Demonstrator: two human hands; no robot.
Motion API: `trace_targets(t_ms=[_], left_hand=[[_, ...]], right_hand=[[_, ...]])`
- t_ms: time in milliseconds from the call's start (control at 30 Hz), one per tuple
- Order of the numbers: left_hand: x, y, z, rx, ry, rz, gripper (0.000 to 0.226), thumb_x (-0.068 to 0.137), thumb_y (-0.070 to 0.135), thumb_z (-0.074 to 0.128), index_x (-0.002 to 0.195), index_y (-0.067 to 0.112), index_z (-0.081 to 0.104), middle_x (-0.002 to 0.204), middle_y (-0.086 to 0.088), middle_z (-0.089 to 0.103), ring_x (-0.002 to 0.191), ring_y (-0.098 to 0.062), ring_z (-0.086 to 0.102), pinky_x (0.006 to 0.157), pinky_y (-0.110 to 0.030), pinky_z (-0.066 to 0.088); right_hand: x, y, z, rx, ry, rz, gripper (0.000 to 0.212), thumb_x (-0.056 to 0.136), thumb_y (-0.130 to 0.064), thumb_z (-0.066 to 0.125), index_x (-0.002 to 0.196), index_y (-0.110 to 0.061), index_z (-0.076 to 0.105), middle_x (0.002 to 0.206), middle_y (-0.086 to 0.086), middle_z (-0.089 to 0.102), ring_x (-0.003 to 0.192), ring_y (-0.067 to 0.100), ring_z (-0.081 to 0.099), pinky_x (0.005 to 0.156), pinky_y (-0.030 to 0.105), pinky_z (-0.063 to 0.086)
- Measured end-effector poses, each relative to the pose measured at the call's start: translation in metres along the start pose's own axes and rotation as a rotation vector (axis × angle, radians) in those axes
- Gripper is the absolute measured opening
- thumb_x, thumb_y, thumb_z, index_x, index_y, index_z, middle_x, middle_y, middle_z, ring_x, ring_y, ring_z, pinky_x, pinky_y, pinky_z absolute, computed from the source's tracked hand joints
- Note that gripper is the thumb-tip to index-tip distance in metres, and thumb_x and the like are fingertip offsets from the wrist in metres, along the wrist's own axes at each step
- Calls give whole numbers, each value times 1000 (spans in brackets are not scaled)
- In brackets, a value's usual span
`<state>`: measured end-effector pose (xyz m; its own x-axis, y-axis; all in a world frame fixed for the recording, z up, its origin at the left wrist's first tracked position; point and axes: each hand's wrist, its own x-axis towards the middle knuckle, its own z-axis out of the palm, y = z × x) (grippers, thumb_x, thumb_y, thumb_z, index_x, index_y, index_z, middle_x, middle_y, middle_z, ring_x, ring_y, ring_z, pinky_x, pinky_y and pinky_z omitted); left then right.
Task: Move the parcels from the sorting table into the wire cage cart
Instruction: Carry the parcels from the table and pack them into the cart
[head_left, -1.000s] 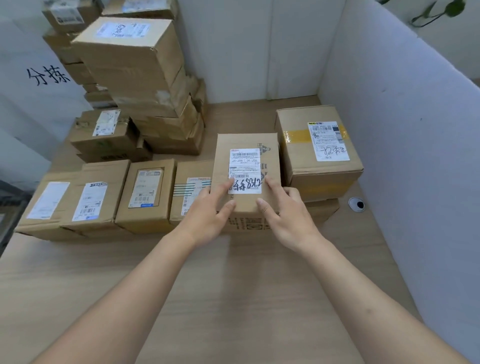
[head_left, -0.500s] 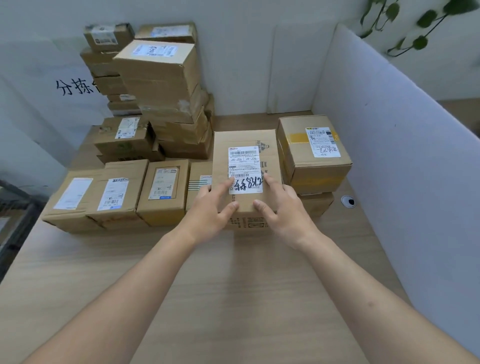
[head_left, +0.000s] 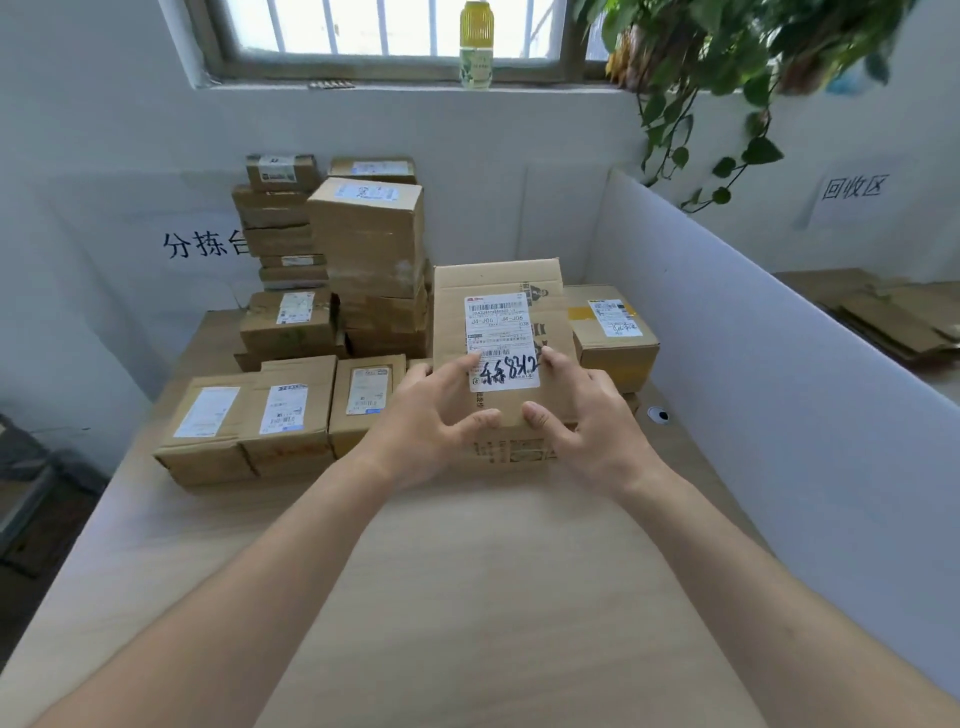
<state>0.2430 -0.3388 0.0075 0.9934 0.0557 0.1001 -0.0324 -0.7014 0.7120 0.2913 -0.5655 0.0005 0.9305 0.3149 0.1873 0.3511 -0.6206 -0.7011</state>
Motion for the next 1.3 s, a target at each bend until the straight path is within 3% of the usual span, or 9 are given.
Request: trace_targets(t_ms=[233,467,600,700,867,1000,1133,1300], left_hand=[[-59,15,-42,35,64,26,87,84,65,74,156,51,29,148,-1,37,139,-24,42,109,-48,49],[-109,17,-59,20,136,-7,93,77,64,81,156,47,35,162,-1,29,151,-23,31,120,-50,38],[-141,13,-58,35,187,-84,97,72,68,82,155,52,34,164,-7,27,154,-24,26,123,-45,32],[-165,10,-56,50,237,-136,102,64,79,77,152,59,31,159,-9,31,152,-21,30,121,-46,36],[-209,-2,-62,43,336,-216,97,69,69,82,153,54,37,158,-4,32,149,-17,32,122,-39,34],[-245,-17,-79,66,397,-261,90,77,56,84,155,45,40,144,6,37,126,-4,39,110,-23,38],[-282,-39,-104,75,477,-324,87,81,55,82,155,43,40,143,5,36,134,-14,42,115,-31,39],[-337,-89,-148,88,541,-443,83,84,56,79,154,48,36,154,-1,32,135,-18,44,111,-31,41]], right_hand=[[-41,-56,-2,9,50,-33,68,97,-53,62,155,-53,27,123,0,42,107,17,56,97,41,54],[-63,-75,12,56,-2,-106,68,96,-58,61,153,-58,24,125,1,40,115,24,56,99,47,55],[-76,-84,21,86,-71,-176,70,99,-47,63,158,-47,25,134,1,41,123,18,48,97,30,43],[-88,-91,30,117,-125,-221,70,100,-41,64,160,-43,27,139,0,41,120,11,45,96,26,39],[-101,-111,55,150,-226,-276,72,100,-40,65,160,-42,27,138,-1,40,114,10,45,106,33,46],[-109,-138,84,171,-321,-317,72,100,-41,65,160,-44,25,143,-1,37,116,11,45,106,34,46],[-117,-175,123,183,-395,-373,71,100,-40,65,160,-43,25,146,-1,35,119,13,46,106,34,48],[-132,-238,189,169,-488,-428,70,100,-43,64,159,-45,25,145,-1,34,114,14,48,102,33,50]])
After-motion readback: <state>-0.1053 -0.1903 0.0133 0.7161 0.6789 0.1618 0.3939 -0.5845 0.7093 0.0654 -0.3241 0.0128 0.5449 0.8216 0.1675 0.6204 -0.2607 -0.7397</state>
